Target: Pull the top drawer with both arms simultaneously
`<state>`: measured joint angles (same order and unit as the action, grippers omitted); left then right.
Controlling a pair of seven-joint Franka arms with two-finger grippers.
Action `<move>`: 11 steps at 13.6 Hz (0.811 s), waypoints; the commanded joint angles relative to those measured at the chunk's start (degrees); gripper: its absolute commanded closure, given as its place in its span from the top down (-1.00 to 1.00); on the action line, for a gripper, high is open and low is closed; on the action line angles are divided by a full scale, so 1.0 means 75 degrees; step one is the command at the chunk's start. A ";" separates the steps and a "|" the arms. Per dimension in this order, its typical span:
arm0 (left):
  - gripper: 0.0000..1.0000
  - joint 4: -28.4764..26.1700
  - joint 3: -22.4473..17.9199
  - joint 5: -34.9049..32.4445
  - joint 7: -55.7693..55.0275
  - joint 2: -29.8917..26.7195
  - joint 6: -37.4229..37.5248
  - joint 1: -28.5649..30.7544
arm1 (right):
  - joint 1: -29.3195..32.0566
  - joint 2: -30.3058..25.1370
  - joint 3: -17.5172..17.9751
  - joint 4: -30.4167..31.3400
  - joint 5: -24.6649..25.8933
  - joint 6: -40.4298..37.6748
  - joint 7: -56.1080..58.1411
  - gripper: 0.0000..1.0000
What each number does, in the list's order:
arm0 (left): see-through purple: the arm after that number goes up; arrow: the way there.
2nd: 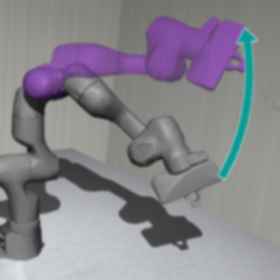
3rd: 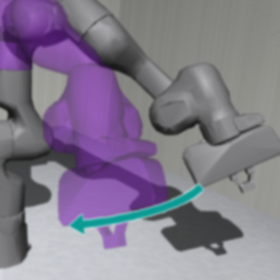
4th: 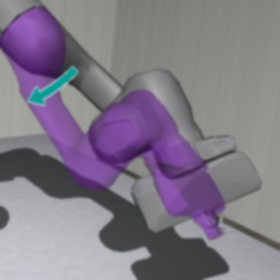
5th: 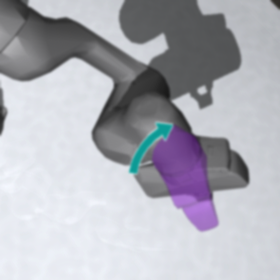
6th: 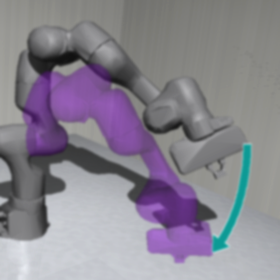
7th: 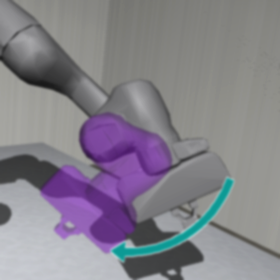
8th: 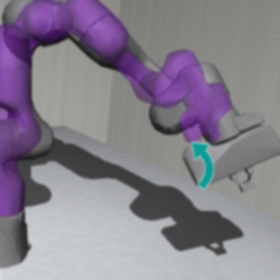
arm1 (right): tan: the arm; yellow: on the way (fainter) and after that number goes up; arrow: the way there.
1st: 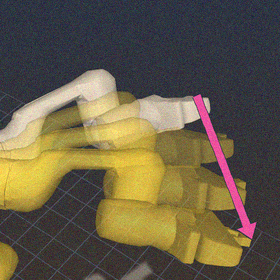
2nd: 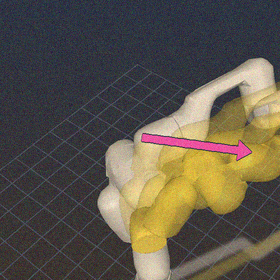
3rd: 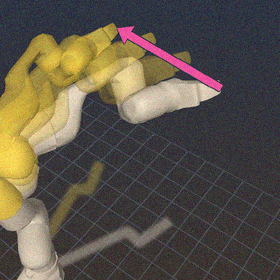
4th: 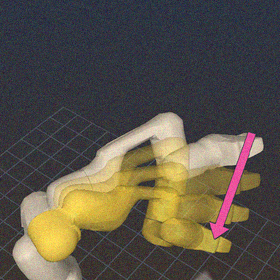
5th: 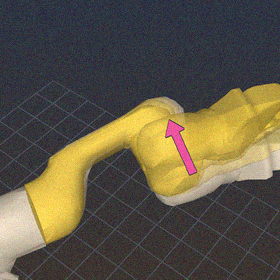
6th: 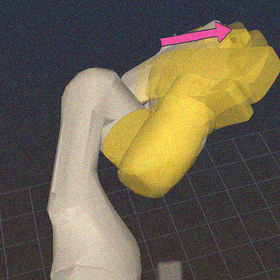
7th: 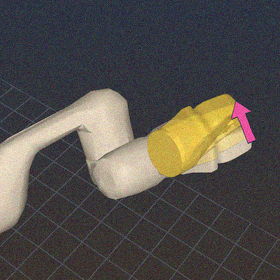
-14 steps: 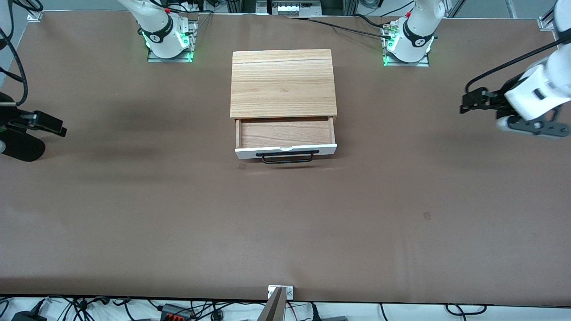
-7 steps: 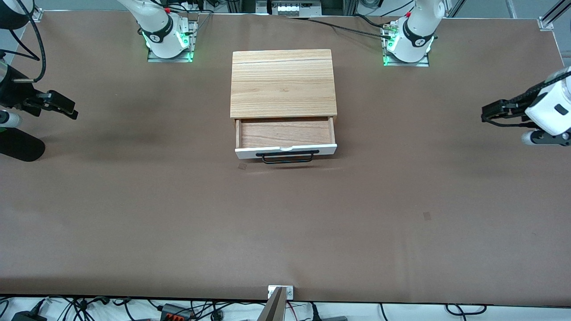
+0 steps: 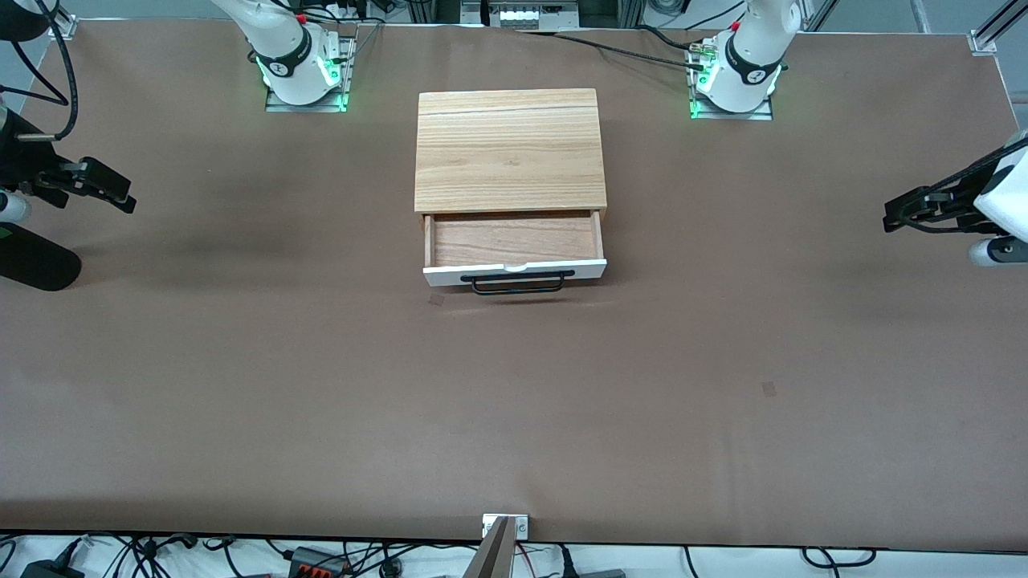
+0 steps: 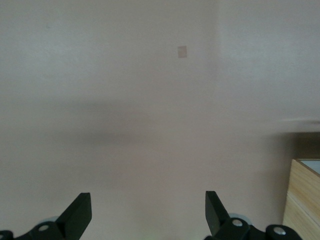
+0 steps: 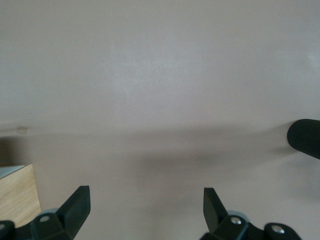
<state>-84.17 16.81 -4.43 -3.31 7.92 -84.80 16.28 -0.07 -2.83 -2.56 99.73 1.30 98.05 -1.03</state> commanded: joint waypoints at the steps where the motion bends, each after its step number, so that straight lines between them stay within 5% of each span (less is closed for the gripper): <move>1: 1.00 -0.0682 -0.0003 0.0332 -0.0039 -0.0574 -0.0330 0.0080 | -0.0049 -0.0127 0.0095 0.0108 0.0108 -0.0018 0.0114 1.00; 3: 1.00 -0.1033 -0.0468 0.0356 -0.0156 -0.0855 -0.0540 -0.0420 | -0.0049 -0.0127 0.0095 0.0108 0.0097 0.0016 0.0114 1.00; 5: 1.00 -0.1315 -0.1789 0.0367 -0.0180 -0.1125 -0.0530 -0.1673 | -0.0049 -0.0127 0.0095 0.0120 0.0120 0.0017 0.0126 1.00; 11: 1.00 -0.1222 -0.1948 0.0356 -0.0110 -0.1079 -0.0471 -0.1795 | -0.0037 -0.0103 0.0095 0.0120 0.0097 -0.0053 0.0337 1.00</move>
<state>-91.80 2.98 -2.40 -4.26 1.34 -87.80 3.94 -0.38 -2.81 -2.01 99.93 1.32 97.95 0.59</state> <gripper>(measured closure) 0.000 0.000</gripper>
